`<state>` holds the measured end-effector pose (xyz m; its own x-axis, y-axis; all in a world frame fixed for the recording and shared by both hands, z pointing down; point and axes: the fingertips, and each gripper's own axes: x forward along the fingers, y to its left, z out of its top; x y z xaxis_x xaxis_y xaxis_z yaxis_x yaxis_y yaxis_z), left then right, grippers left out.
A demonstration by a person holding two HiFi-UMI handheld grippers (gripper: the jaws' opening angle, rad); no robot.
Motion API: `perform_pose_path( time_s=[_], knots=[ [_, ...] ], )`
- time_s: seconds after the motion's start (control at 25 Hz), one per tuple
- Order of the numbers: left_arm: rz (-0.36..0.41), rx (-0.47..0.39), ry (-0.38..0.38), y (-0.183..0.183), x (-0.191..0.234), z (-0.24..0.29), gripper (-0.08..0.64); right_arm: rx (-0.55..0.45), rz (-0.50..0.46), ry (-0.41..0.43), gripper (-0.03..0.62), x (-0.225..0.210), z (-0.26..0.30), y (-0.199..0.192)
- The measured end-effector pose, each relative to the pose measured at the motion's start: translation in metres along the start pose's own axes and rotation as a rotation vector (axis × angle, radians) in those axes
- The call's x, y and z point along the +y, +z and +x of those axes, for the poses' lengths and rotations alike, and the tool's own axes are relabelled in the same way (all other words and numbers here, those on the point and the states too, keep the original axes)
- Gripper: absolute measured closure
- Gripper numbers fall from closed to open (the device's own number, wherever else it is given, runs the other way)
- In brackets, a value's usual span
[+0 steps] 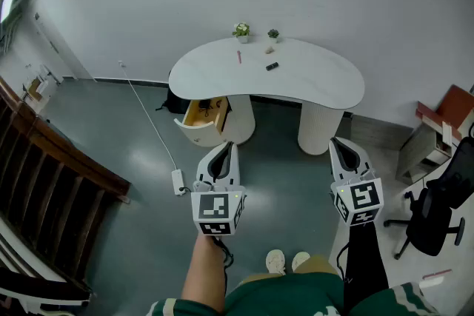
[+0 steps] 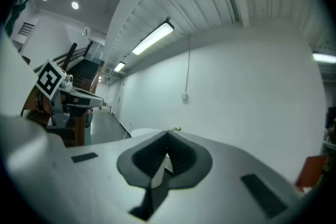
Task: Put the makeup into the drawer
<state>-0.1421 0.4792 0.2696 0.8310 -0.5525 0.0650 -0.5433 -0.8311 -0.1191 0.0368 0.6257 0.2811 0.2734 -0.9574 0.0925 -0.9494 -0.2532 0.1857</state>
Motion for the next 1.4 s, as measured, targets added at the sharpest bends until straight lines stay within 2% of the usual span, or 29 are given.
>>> perform_pose_path(
  time_s=[0.32, 0.64, 0.72, 0.76, 0.8, 0.84, 0.92, 1.4],
  knots=[
    [0.007, -0.011, -0.009, -0.001, 0.006, -0.004, 0.560, -0.019, 0.003, 0.000, 0.588, 0.018, 0.005, 0.007],
    [-0.025, -0.016, 0.001, -0.006, 0.012, 0.008, 0.558, -0.036, 0.001, -0.014, 0.575, 0.018, 0.023, 0.007],
    [-0.028, -0.010, 0.010, -0.008, 0.017, 0.016, 0.559, -0.084, 0.018, -0.016, 0.474, 0.013, 0.032, 0.014],
    [-0.027, -0.007, 0.016, -0.010, 0.019, 0.021, 0.560, -0.109, 0.029, -0.012, 0.368, 0.010, 0.037, 0.018],
    [-0.027, -0.004, 0.023, -0.011, 0.022, 0.026, 0.560, -0.128, 0.038, -0.007, 0.288, 0.008, 0.043, 0.021],
    [-0.029, -0.002, 0.031, -0.013, 0.024, 0.032, 0.560, -0.141, 0.045, -0.003, 0.267, 0.005, 0.049, 0.022],
    [-0.034, 0.001, 0.043, -0.016, 0.031, 0.046, 0.560, -0.148, 0.056, -0.002, 0.245, -0.003, 0.065, 0.020],
    [-0.023, 0.007, 0.094, -0.009, 0.068, 0.185, 0.560, -0.165, 0.073, 0.047, 0.235, -0.076, 0.206, 0.018]
  ],
)
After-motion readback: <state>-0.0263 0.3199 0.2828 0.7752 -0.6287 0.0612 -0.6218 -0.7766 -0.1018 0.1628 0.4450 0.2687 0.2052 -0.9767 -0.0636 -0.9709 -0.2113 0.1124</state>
